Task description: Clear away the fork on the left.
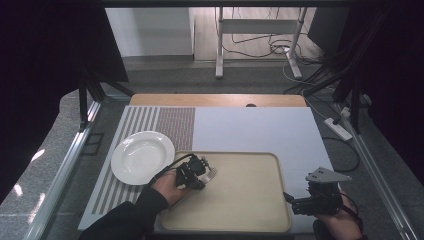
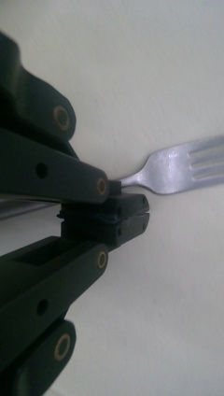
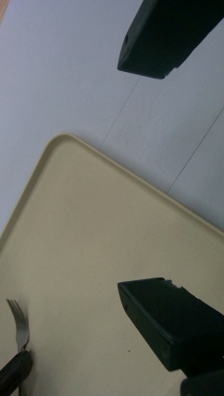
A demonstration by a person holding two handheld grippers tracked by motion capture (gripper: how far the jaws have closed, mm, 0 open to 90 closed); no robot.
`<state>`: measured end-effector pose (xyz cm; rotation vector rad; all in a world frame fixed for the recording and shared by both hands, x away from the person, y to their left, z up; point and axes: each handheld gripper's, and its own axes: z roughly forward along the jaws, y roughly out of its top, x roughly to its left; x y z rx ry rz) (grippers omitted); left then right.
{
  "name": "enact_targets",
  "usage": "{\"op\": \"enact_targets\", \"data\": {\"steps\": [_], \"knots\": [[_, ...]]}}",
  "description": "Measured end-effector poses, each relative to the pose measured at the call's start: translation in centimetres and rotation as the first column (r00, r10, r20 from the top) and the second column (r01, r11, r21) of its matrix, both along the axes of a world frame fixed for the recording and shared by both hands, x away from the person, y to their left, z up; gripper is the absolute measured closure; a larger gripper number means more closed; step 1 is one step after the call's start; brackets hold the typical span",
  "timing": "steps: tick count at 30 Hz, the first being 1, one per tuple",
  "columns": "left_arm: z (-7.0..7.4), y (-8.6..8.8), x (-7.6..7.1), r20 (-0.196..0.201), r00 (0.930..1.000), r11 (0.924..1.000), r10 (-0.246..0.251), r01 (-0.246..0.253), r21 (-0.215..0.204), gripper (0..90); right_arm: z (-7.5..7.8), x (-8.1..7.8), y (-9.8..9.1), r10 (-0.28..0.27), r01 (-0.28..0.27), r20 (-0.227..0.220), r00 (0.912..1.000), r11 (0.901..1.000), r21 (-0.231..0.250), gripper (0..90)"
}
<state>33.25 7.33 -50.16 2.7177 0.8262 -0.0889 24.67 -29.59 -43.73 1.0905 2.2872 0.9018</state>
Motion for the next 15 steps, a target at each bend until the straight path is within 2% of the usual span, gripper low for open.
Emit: {"op": "enact_targets", "data": {"steps": [1, 7, 11, 15], "knots": [[0.0, 0.6, 0.4, 0.004, 0.9997, 0.9997, 0.023, -0.023, 0.007, 88.7, 0.0, 0.0, 0.0, 0.0, 0.0, 0.0, 1.0, 1.0, 0.001, 0.0], [0.0, 2.3, 1.2, 0.007, 0.9969, 0.9969, 0.078, -0.078, 0.014, 88.6, 0.0, 0.0, 0.0, 0.003, -0.003, 0.0, 1.0, 1.0, -0.004, 0.0], [-0.1, 3.9, 1.8, 0.003, 0.9917, 0.9916, 0.129, -0.129, 0.014, 88.6, 0.0, 0.0, 0.0, 0.004, -0.004, -0.001, 1.0, 1.0, -0.004, 0.0], [-0.1, 4.6, 2.1, 0.002, 0.9886, 0.9885, 0.151, -0.151, 0.014, 88.6, 0.0, 0.0, 0.0, 0.004, -0.004, -0.001, 1.0, 1.0, -0.004, 0.0]]}}
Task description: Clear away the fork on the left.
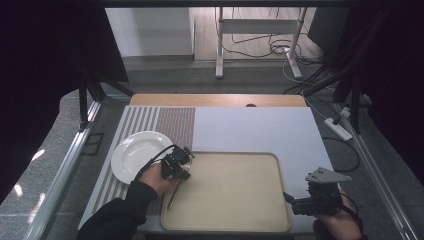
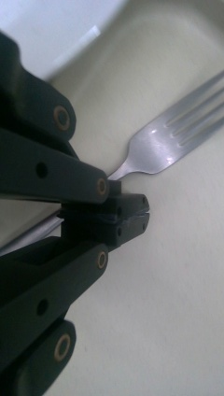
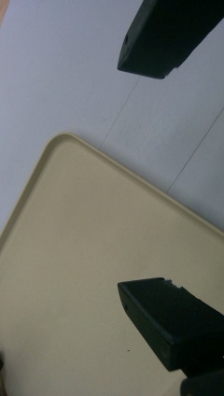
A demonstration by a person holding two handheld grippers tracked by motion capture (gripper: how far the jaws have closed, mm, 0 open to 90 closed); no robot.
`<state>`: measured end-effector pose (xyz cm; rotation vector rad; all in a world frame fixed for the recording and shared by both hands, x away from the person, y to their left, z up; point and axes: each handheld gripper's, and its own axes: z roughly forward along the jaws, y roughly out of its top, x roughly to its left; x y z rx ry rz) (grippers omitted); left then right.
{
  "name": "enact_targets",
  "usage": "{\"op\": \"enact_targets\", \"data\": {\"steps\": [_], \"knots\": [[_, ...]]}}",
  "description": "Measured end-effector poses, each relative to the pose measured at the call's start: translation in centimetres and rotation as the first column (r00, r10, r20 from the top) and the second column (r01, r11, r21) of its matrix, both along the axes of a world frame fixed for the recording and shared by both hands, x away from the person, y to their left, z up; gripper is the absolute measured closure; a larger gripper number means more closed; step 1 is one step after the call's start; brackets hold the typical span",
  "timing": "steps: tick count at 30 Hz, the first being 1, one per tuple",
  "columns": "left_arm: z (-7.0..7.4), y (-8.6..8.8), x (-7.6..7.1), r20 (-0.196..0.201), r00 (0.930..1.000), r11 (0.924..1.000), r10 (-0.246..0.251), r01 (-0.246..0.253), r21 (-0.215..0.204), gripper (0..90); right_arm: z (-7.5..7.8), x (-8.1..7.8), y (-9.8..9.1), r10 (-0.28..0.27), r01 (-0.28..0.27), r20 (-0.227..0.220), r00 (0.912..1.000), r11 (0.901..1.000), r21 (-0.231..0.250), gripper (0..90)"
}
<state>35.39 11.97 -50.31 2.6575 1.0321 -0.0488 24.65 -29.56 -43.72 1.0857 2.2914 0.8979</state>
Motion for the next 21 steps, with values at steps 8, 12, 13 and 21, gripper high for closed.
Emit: {"op": "enact_targets", "data": {"steps": [8, 12, 13, 21], "knots": [[-0.2, 1.9, 0.6, -0.001, 0.9983, 0.9981, 0.058, -0.058, -0.024, 88.6, 0.0, 0.0, 0.0, 0.001, -0.001, 0.0, 1.0, 1.0, 0.0, 0.0], [-0.2, 2.0, 0.4, 0.019, 0.9992, 0.9989, 0.035, -0.035, -0.032, 85.2, 0.0, 0.0, 0.0, 0.001, -0.001, 0.0, 1.0, 1.0, -0.001, 0.0], [0.0, 1.9, 0.3, 0.027, 0.9991, 0.9988, 0.032, -0.031, -0.038, 85.2, 0.0, 0.0, 0.0, 0.001, -0.001, 0.0, 1.0, 1.0, 0.0, 0.0], [1.5, 2.1, -0.4, 0.108, 0.9938, 0.9878, 0.026, -0.009, -0.156, 66.3, 0.0, 0.0, 0.0, 0.002, -0.002, 0.002, 1.0, 1.0, 0.001, 0.0]]}}
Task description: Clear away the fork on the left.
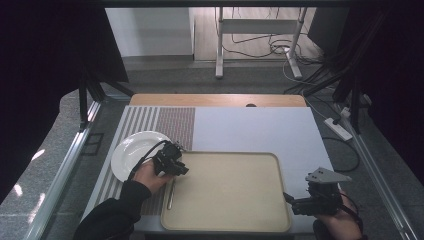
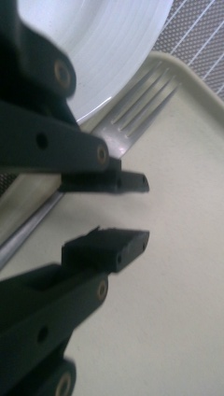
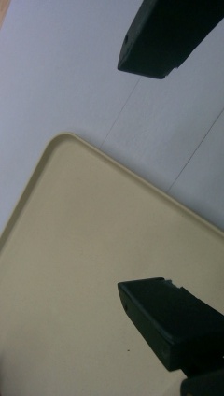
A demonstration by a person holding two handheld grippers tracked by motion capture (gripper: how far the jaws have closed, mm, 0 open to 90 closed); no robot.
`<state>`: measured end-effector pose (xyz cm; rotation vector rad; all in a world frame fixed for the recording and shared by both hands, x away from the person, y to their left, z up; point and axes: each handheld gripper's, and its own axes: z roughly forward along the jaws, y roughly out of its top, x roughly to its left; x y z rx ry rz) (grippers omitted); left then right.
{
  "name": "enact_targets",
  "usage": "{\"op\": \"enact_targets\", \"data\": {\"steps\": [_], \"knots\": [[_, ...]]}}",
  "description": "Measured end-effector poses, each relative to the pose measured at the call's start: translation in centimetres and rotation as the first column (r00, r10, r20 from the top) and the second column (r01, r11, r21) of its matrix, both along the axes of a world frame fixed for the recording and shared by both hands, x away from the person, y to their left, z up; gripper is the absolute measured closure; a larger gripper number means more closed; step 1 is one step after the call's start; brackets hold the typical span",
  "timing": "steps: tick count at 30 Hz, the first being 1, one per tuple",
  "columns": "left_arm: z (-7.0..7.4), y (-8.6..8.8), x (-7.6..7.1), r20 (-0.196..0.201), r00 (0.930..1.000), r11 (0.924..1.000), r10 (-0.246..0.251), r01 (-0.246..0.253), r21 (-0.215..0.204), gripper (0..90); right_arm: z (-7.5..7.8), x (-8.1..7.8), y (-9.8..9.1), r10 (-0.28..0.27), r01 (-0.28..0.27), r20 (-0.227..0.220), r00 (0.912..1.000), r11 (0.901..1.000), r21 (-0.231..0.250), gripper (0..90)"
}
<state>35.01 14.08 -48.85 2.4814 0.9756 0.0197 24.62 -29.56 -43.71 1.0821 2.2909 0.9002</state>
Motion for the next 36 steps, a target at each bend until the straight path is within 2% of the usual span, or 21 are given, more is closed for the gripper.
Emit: {"op": "enact_targets", "data": {"steps": [2, 3, 4, 7, 9, 10, 12, 13, 15, 16, 24, 30, 36], "knots": [[0.3, 0.2, -0.2, 0.013, 0.9998, 0.9994, -0.014, 0.015, -0.03, 63.1, 0.0, 0.0, 0.0, 0.0, 0.0, 0.0, 1.0, 1.0, 0.0, 0.0], [0.4, 0.2, -0.3, 0.025, 0.9996, 0.9994, -0.013, 0.014, -0.032, 62.5, 0.0, 0.0, 0.0, 0.0, 0.0, 0.0, 1.0, 1.0, 0.0, 0.0], [0.5, 0.4, -0.5, 0.05, 0.9985, 0.9991, -0.021, 0.023, -0.036, 57.3, 0.0, 0.0, 0.0, 0.001, -0.001, 0.001, 1.0, 1.0, 0.001, 0.0], [0.6, 0.5, -0.6, 0.065, 0.9976, 0.9988, -0.021, 0.024, -0.043, 51.6, 0.0, 0.0, 0.0, 0.001, -0.001, 0.001, 1.0, 1.0, 0.0, 0.0], [0.6, 0.7, -0.6, 0.067, 0.9977, 0.9986, -0.012, 0.015, -0.05, 45.6, 0.0, 0.0, 0.0, 0.001, -0.001, 0.001, 1.0, 1.0, -0.001, 0.0], [0.6, 0.9, -0.7, 0.069, 0.9976, 0.9983, -0.008, 0.012, -0.056, 38.2, 0.0, 0.0, 0.0, 0.001, -0.001, 0.001, 1.0, 1.0, 0.0, 0.0], [0.7, 1.1, -0.7, 0.072, 0.9974, 0.9974, 0.003, 0.003, -0.072, 35.5, 0.0, 0.0, 0.0, 0.001, -0.001, 0.001, 1.0, 1.0, 0.0, 0.0], [0.8, 1.5, -0.8, 0.082, 0.9964, 0.9958, 0.019, -0.011, -0.091, 29.1, 0.0, 0.0, 0.0, 0.001, -0.001, 0.001, 1.0, 1.0, 0.001, 0.0], [0.8, 1.6, -0.8, 0.083, 0.9962, 0.9949, 0.026, -0.018, -0.099, 25.8, 0.0, 0.0, 0.0, 0.001, -0.001, 0.001, 1.0, 1.0, 0.001, 0.0], [0.9, 1.9, -0.9, 0.086, 0.9956, 0.9922, 0.036, -0.025, -0.122, 22.1, 0.0, 0.0, 0.0, 0.001, -0.001, 0.001, 1.0, 1.0, 0.001, 0.0], [1.1, 2.9, -1.3, 0.091, 0.9952, 0.9895, 0.035, -0.022, -0.143, 10.1, 0.0, 0.0, 0.0, 0.0, 0.0, 0.002, 1.0, 1.0, 0.002, 0.0], [1.3, 3.4, -1.7, 0.1, 0.9934, 0.9862, 0.057, -0.04, -0.161, 5.4, 0.0, 0.0, 0.0, 0.0, 0.0, 0.002, 1.0, 1.0, 0.002, 0.0], [1.7, 4.0, -2.3, 0.13, 0.9883, 0.981, 0.079, -0.054, -0.186, 0.0, 0.0, 0.0, 0.0, -0.001, 0.001, 0.002, 1.0, 1.0, 0.001, 0.0]]}}
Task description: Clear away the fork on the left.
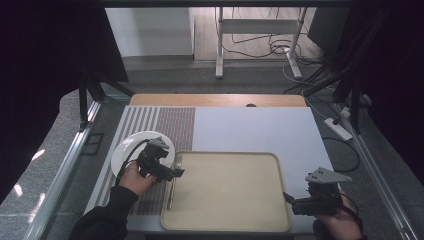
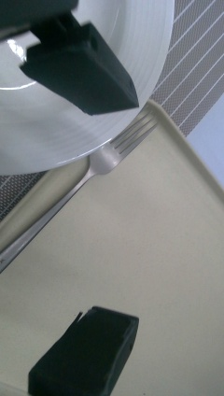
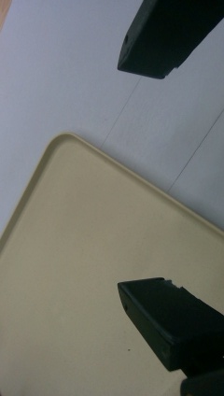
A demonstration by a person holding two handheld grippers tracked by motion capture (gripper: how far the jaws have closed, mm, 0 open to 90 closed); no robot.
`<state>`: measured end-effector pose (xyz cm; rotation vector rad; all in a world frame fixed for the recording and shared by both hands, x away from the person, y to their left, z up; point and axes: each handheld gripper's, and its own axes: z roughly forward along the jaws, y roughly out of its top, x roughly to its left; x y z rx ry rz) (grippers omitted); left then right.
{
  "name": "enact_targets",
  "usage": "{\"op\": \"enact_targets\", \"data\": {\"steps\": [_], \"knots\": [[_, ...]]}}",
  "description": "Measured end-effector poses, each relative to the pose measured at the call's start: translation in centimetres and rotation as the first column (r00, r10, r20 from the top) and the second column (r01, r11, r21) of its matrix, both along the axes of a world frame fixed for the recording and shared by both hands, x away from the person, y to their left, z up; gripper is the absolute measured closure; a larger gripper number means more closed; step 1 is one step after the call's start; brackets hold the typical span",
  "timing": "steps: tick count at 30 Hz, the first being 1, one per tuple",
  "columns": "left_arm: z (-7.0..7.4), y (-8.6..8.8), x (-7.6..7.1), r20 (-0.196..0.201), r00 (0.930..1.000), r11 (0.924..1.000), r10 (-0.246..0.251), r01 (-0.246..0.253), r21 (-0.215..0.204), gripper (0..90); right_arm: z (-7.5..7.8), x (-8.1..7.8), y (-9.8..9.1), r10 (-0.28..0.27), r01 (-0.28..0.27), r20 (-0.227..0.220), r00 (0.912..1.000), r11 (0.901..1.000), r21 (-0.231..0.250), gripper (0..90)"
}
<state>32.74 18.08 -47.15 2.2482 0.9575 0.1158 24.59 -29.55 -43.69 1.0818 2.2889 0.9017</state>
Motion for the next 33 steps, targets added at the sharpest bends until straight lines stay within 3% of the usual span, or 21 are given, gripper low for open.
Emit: {"op": "enact_targets", "data": {"steps": [4, 9, 24, 33], "knots": [[0.1, 0.4, -0.4, 0.032, 0.9988, 0.9986, 0.036, -0.035, -0.039, 0.0, 0.0, 0.0, 0.0, 0.0, 0.0, 0.001, 1.0, 1.0, 0.0, 0.0], [0.3, 0.6, -1.0, 0.058, 0.997, 0.9984, 0.051, -0.049, -0.026, 0.0, 0.0, 0.0, 0.0, 0.0, 0.0, 0.0, 1.0, 1.0, 0.001, 0.0], [0.8, 1.5, -2.2, 0.075, 0.9942, 0.9963, 0.077, -0.073, -0.045, 0.0, 0.0, 0.0, 0.0, 0.0, 0.0, 0.0, 1.0, 1.0, 0.002, 0.0], [0.7, 2.0, -2.7, 0.066, 0.9942, 0.9955, 0.085, -0.082, -0.048, 0.0, 0.0, 0.0, 0.0, 0.001, -0.001, -0.001, 1.0, 1.0, 0.002, 0.0]]}}
